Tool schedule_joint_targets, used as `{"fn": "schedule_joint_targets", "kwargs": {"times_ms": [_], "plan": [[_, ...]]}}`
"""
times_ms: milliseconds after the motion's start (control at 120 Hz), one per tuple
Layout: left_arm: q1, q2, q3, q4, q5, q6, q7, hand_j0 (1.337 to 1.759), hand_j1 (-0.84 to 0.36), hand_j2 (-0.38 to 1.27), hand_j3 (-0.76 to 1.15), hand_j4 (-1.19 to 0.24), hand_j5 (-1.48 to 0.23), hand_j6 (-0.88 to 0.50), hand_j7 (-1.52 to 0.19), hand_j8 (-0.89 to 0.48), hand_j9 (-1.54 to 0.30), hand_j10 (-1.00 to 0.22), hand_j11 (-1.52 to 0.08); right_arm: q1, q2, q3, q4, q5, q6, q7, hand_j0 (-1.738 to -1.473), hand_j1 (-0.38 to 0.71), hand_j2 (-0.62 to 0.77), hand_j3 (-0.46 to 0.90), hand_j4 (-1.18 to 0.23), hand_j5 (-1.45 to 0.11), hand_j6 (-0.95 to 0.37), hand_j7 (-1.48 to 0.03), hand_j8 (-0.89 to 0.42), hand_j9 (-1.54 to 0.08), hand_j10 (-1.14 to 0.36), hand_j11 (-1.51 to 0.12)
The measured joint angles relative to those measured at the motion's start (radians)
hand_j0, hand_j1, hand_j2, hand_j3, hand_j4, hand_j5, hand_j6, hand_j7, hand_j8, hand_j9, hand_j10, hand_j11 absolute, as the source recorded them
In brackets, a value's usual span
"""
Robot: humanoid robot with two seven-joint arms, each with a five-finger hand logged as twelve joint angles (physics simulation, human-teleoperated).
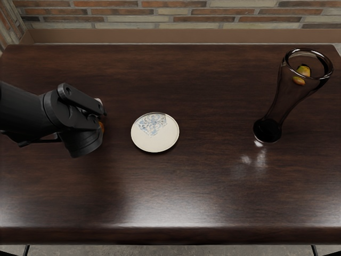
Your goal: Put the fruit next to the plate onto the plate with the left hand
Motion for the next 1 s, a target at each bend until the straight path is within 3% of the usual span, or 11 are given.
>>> {"fn": "schedule_joint_targets", "kwargs": {"times_ms": [1000], "plan": [[0.011, -0.001, 0.0, 0.0, -0.041, 0.0, -0.003, 1.658, -0.29, 0.13, 0.0, -0.55, -0.69, -0.55, -0.69, -0.5, -0.7, -0.54, -0.7, 0.0, 0.0, 0.0, 0.0, 0.0, 0.0, 0.0, -1.658, -0.35, 0.0, 0.0, 0.0, 0.0, 0.0, 0.0, 0.0, 0.0, 0.0, 0.0]]}}
